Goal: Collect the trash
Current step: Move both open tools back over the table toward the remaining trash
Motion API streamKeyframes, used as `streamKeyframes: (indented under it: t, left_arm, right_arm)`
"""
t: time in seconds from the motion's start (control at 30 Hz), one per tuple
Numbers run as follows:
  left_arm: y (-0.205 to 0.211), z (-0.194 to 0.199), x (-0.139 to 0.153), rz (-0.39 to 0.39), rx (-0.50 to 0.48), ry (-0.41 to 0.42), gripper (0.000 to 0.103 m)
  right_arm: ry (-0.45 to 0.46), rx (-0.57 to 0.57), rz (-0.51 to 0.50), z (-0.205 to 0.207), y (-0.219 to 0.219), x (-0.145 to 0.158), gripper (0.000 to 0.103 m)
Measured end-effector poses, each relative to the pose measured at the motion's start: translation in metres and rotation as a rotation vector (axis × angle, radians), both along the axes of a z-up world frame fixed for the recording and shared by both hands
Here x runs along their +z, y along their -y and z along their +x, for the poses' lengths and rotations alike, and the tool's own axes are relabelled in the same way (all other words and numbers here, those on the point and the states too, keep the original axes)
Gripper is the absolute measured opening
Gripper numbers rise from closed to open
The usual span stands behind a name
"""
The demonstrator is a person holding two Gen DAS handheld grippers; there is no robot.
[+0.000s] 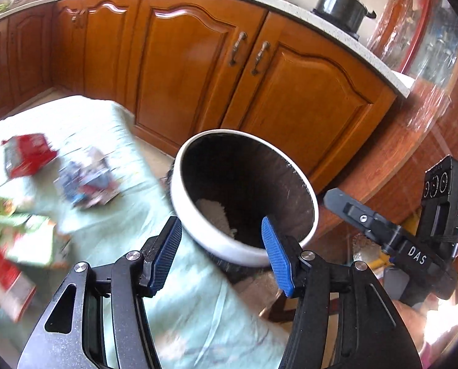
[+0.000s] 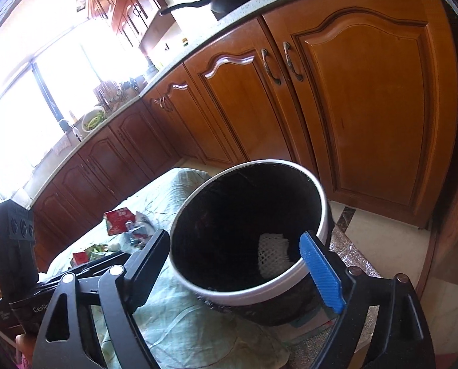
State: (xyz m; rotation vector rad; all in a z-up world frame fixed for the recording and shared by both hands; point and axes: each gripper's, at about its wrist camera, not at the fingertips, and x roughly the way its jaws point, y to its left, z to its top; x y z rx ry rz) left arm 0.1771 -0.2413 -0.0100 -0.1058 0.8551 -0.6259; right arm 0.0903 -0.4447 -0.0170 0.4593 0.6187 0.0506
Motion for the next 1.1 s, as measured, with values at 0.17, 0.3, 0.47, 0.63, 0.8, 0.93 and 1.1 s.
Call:
streamKeyframes:
  t: [0.17, 0.3, 0.47, 0.63, 0.8, 0.93, 1.1]
  left_arm:
    - [-0.045, -0.033, 0.005, -0.017, 0.038, 0.021, 0.058]
    - [-0.081, -0.060, 0.009, -0.002, 0.078, 0.062, 0.059]
    - [-0.122, -0.080, 0.009, 0.009, 0.130, 0.068, 0.059]
    - [-0.162, -0.094, 0.003, 0.014, 0.207, 0.062, 0.059]
    - [-0.199, -0.107, -0.002, 0.038, 0.273, 0.069, 0.059]
    - [-0.227, -0.111, -0.003, 0.045, 0.333, 0.078, 0.059]
    - [-0.255, -0.109, -0.001, 0.072, 0.405, 0.100, 0.059]
  right_arm:
    - [0.027, 0.034, -0.005, -0.018, -0.030, 0.000, 0.089]
    - [0.038, 0.081, 0.023, -0.028, -0.054, -0.001, 0.089]
    - [0.033, 0.129, 0.026, -0.039, -0.083, -0.005, 0.089]
    - [0.027, 0.190, 0.024, -0.048, -0.114, -0.010, 0.089]
    - [0.042, 0.265, -0.006, -0.060, -0.152, -0.009, 0.090]
    - [0.050, 0.347, -0.027, -0.061, -0.182, -0.007, 0.089]
    - [0.049, 0.438, -0.045, -0.062, -0.216, -0.008, 0.089]
